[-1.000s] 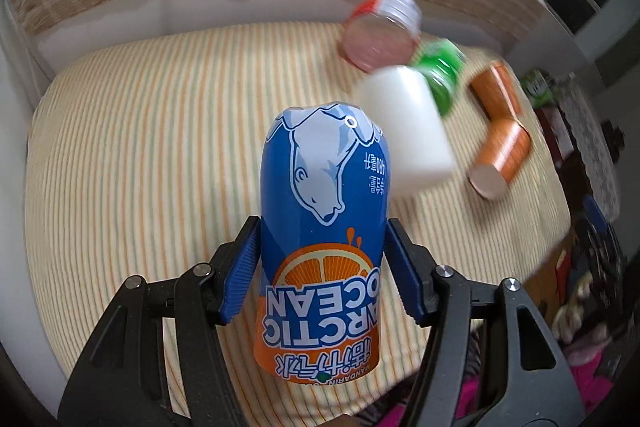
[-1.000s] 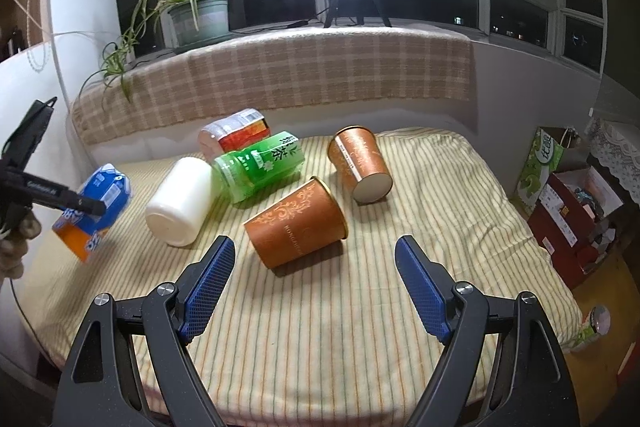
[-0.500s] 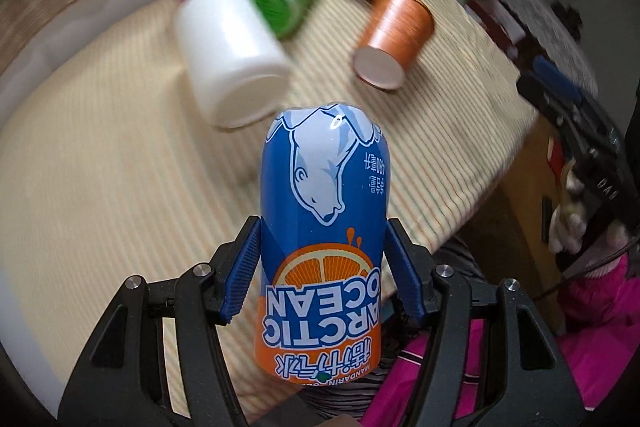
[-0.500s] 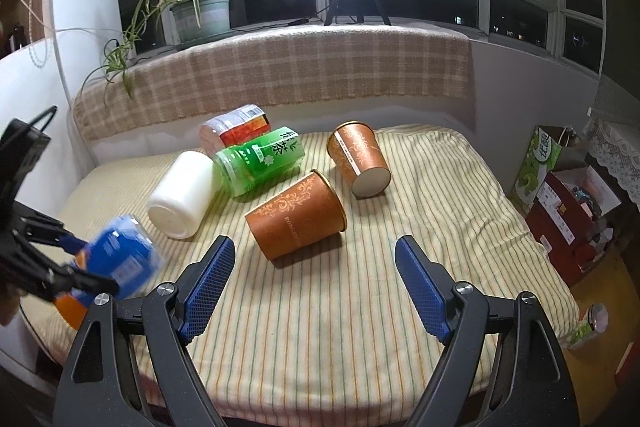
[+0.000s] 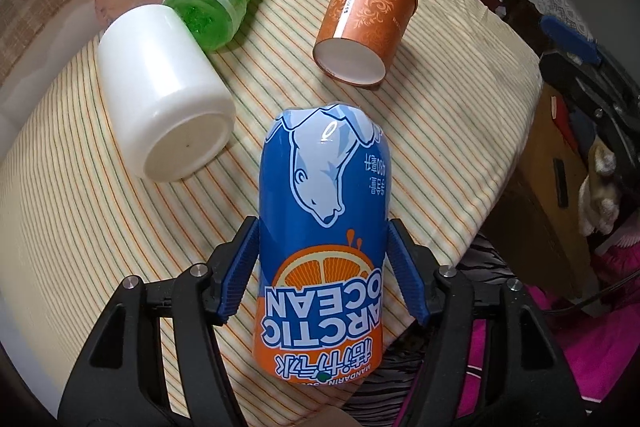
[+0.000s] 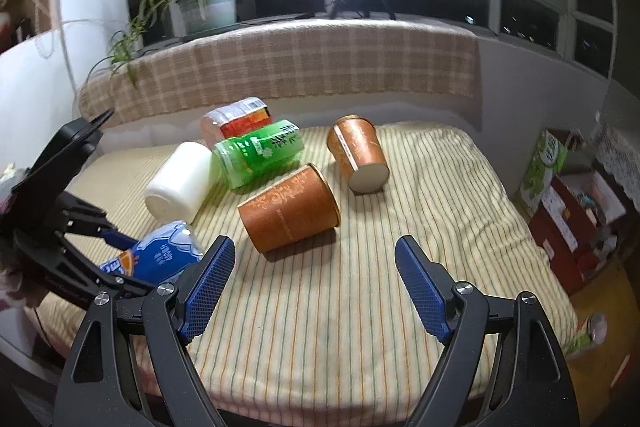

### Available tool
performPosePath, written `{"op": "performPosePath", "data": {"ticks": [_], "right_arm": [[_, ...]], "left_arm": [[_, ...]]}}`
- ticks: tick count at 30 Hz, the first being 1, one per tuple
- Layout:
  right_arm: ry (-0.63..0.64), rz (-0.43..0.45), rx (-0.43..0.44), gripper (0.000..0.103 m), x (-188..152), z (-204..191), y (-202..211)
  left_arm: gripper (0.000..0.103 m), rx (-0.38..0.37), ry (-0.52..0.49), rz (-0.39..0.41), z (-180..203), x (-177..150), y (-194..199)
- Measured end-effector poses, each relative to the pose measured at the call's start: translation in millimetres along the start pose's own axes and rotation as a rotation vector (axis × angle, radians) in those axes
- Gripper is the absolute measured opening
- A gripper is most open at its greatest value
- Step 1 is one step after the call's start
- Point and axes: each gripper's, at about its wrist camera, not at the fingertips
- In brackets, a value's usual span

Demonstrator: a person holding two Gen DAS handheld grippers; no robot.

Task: Flip cup upright
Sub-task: 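Carry the can with the left tool toward the right tool while the right tool grasps it, then open the left tool while the right tool turns the can open end up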

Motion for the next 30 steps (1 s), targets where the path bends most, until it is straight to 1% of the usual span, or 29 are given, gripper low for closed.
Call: {"op": "performPosePath", "data": {"ticks": [2, 3, 7, 8, 11, 13, 15, 17, 19, 22, 24, 25, 28, 30], "right_arm": [[0.047, 0.008, 0.015, 0.082, 3, -3, 0], [0.086, 0.008, 0.038, 0.082, 7, -6, -1], [0.247, 0.016, 0.11, 0.082, 17, -21, -2], [0.313, 0.011, 0.149, 0.082, 20, -26, -3], [0.461, -0.009, 0.22, 0.082, 25, -39, -5], [0.611, -0.016, 0.276, 0.082, 27, -52, -5], [0.728, -0.01, 0.304, 0.082, 25, -64, -4], [0.869, -0.013, 0.343, 0.082, 23, -78, -2], [0.958, -0.027, 0.36, 0.082, 21, -89, -3], [1.117, -0.068, 0.403, 0.082, 17, -114, -11], [1.212, -0.102, 0.426, 0.082, 13, -127, -17], [1.257, -0.113, 0.433, 0.082, 10, -132, -19], [1.444, -0.156, 0.437, 0.08, -8, -152, -28], [1.544, -0.176, 0.418, 0.08, -15, -161, -35]], "left_arm": [[0.073, 0.01, 0.004, 0.0, -2, 0, -1], [0.075, 0.013, 0.005, 0.002, -3, 0, -1], [0.075, 0.002, 0.027, 0.008, -9, -1, 0], [0.075, 0.002, 0.031, 0.014, -10, -3, 3], [0.075, -0.009, 0.05, 0.04, -17, -10, 13], [0.075, -0.01, 0.066, 0.055, -21, -15, 20], [0.075, -0.008, 0.078, 0.078, -27, -25, 32], [0.075, 0.0, 0.101, 0.105, -32, -35, 45], [0.075, -0.002, 0.141, 0.137, -39, -49, 57], [0.075, -0.004, 0.224, 0.172, -46, -75, 70], [0.075, -0.003, 0.279, 0.187, -52, -99, 76], [0.075, -0.004, 0.298, 0.192, -53, -107, 77], [0.075, -0.02, 0.379, 0.204, -56, -136, 79], [0.075, -0.029, 0.432, 0.217, -58, -155, 80]]}}
Point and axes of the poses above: each gripper's, at about its wrist camera, not at the fingertips, and y roughly against the way its jaws point, z to its right, x to its top, and after that the axes turned 8 degrees about -z, right-handed
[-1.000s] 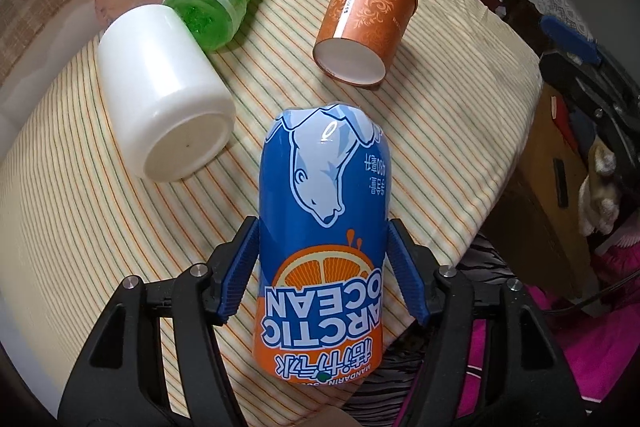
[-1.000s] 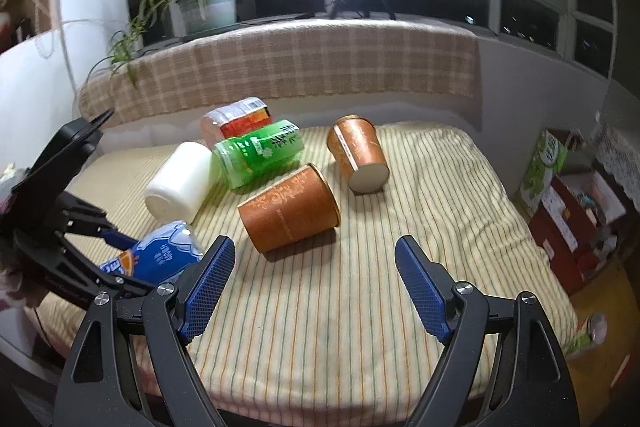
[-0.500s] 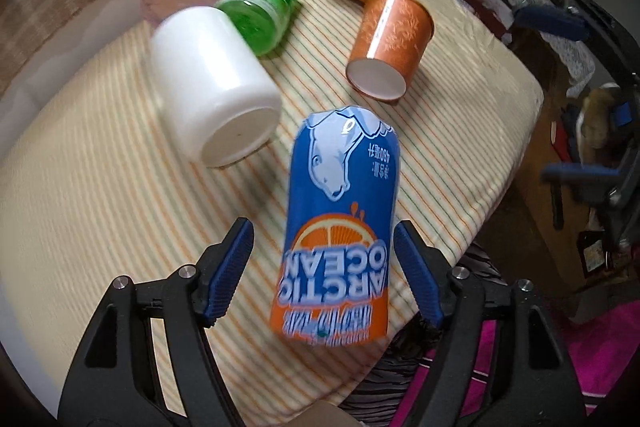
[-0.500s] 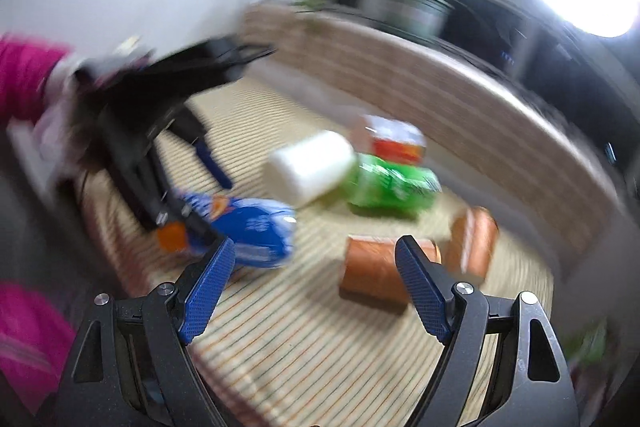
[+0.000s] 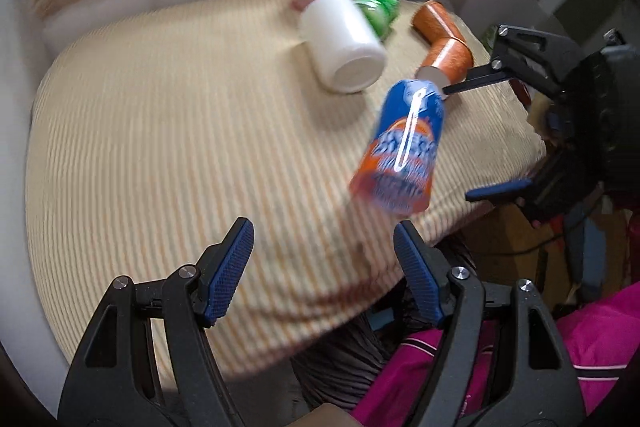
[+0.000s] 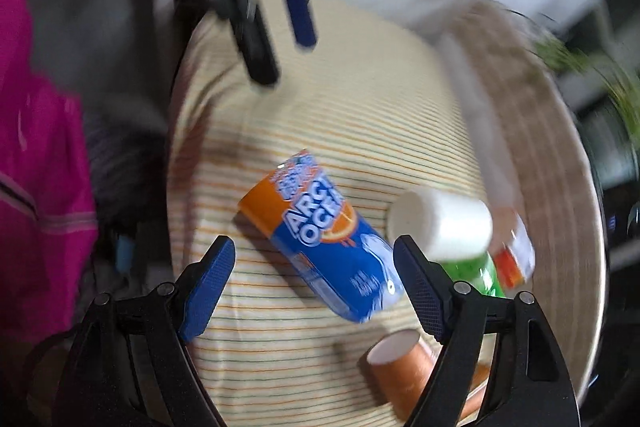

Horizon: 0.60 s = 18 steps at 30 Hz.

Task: Flip cup upright
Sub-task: 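Open the left tool while the right tool turns the can open end up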

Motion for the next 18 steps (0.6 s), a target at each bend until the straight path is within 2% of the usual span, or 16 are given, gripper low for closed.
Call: {"op": "performPosePath", "data": {"ticks": [8, 11, 18], "right_arm": [[0.251, -0.108, 0.001, 0.08, 23, -12, -31], [0.301, -0.14, 0.004, 0.072, 29, -12, -43], [0.347, -0.153, 0.018, 0.068, 38, -16, -52]], "left_arm": [[0.075, -0.015, 0.133, 0.023, -23, -40, 5], [0.075, -0.013, 0.145, 0.03, -24, -47, 5], [0.075, -0.021, 0.152, 0.039, -26, -47, 3]]}}
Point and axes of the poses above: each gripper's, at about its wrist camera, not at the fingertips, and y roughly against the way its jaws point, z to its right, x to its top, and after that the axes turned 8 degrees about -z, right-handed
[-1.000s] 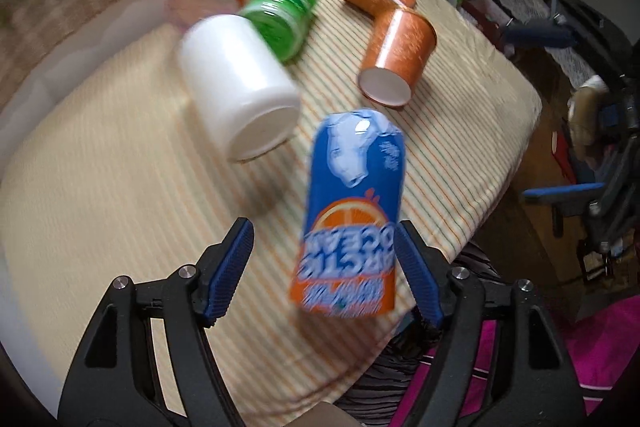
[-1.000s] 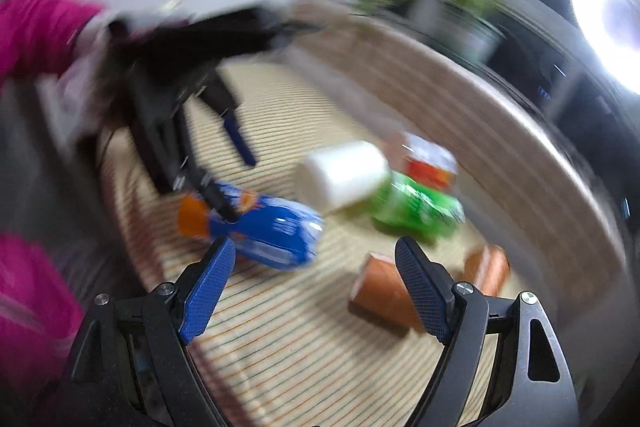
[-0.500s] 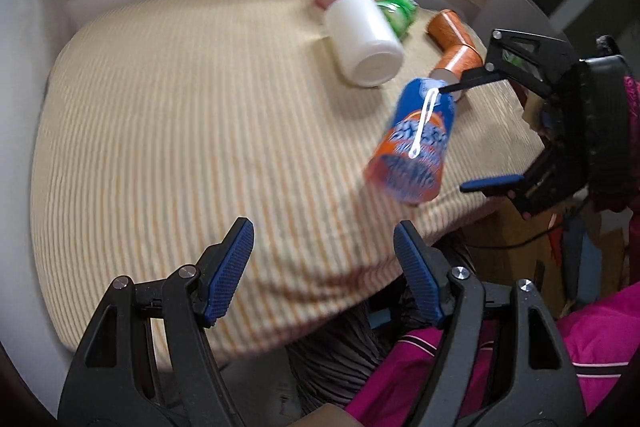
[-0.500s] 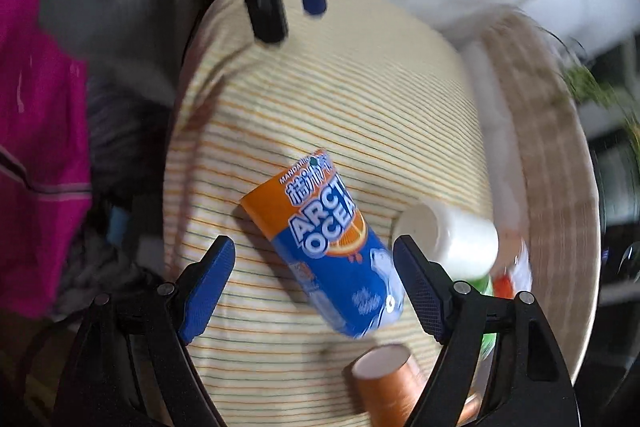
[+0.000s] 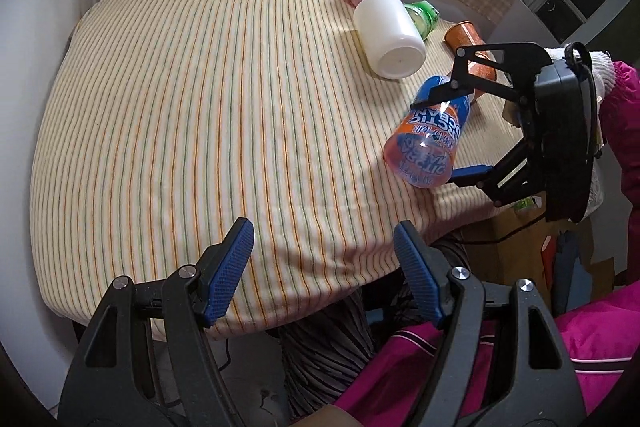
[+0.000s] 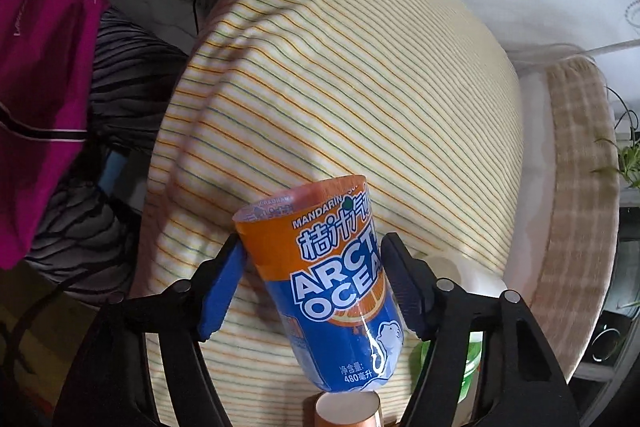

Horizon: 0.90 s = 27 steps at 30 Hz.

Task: Flip cup upright
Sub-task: 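Open the left tool while the right tool turns the can open end up, then lower the upright can onto the bedspread with the right tool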

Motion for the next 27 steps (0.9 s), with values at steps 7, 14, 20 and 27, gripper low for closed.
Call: {"op": "performPosePath", "data": {"ticks": [7, 14, 20, 27], "right_arm": [[-0.145, 0.053, 0.041, 0.065, -5, 16, 5], [-0.424, 0.208, 0.054, 0.065, -27, 32, 19], [-0.62, 0.297, 0.059, 0.065, -47, 39, 26], [-0.763, 0.35, 0.056, 0.065, -59, 36, 31]], "left_arm": [[0.075, -0.012, 0.001, 0.007, 2, 1, -4], [0.075, 0.024, -0.02, 0.041, 13, 8, -6], [0.075, 0.083, -0.047, 0.093, 28, 19, -9], [0.075, 0.127, -0.079, 0.153, 44, 23, -11]]}}
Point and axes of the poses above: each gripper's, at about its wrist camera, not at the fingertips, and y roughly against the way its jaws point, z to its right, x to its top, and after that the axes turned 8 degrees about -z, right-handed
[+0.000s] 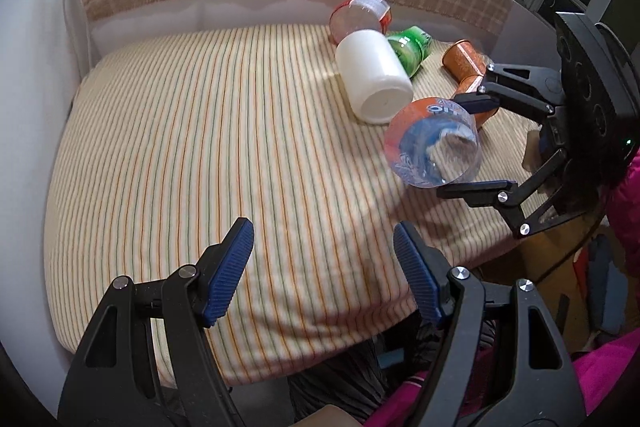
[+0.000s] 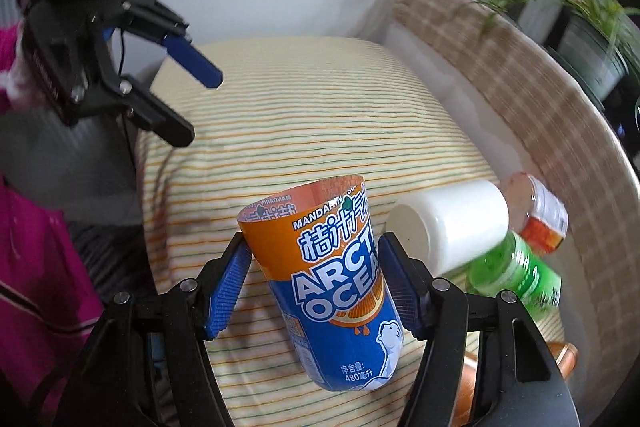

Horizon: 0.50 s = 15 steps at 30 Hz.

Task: Flip cup upright
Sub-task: 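Lower the upright can onto the bedspread with the right tool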

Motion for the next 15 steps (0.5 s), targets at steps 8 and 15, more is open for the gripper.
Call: {"op": "performPosePath", "data": {"ticks": [8, 15], "right_arm": [[-0.271, 0.123, -0.023, 0.065, -17, 13, 17], [-0.539, 0.235, -0.089, 0.065, -34, 14, 26]], "left_arm": [[0.075, 0.008, 0.002, 0.078, 11, 6, 3], [0.075, 0.017, 0.023, 0.148, 18, 6, 5]]}}
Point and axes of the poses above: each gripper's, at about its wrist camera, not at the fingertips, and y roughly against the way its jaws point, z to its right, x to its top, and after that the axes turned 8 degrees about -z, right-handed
